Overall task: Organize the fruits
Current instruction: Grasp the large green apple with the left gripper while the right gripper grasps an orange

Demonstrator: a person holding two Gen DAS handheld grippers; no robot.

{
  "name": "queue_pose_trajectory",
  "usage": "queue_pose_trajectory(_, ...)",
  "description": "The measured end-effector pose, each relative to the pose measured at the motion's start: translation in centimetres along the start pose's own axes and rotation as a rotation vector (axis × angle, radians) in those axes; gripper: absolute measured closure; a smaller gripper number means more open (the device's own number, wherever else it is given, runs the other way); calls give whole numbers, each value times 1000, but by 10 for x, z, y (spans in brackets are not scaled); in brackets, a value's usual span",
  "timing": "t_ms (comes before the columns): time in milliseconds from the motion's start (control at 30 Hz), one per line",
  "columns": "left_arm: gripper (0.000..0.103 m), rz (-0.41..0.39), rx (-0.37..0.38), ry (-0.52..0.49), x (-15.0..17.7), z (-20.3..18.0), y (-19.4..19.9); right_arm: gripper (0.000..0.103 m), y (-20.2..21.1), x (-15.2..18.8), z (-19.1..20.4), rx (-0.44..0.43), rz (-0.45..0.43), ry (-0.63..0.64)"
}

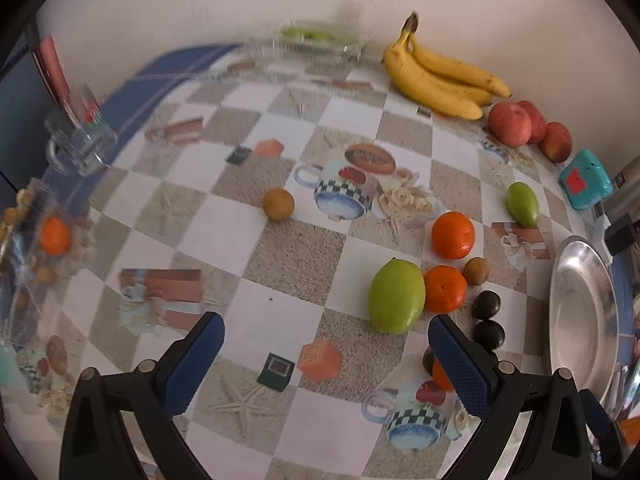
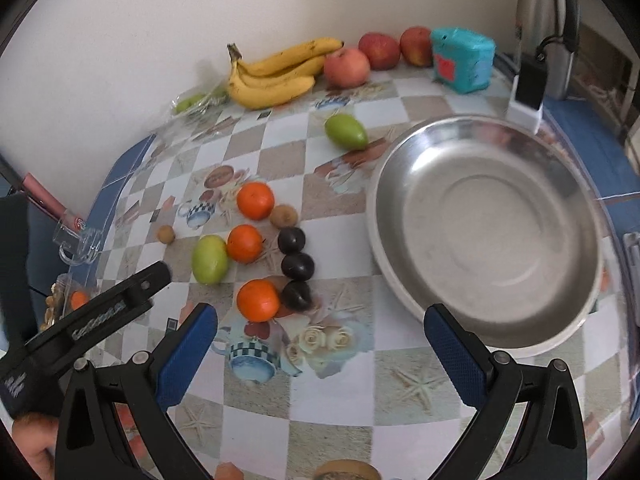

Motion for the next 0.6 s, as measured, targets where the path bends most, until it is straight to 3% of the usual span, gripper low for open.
queue_pose_trajectory(133,0,62,-4,-5,-3,-3,-20,0,-10,-7,1,30,11,1)
queue_pose_trajectory(333,0,89,8,-37,-14,-11,-35,0,-28,-14,-2,53,59,-1)
queue_pose_trajectory(600,1,86,64,-43,-19,-17,-39,0,-31,-20,5,50,57,20)
Point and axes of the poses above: each gripper's, at about its wrist camera, not at the fingertips, and y roughly against the way its jaws point, z to its left, x to its underside, the point moved 7 cm from there along -y, roughly the way its jaws point, and after that the axes turned 8 degrees about x, right-handed, at the moved point
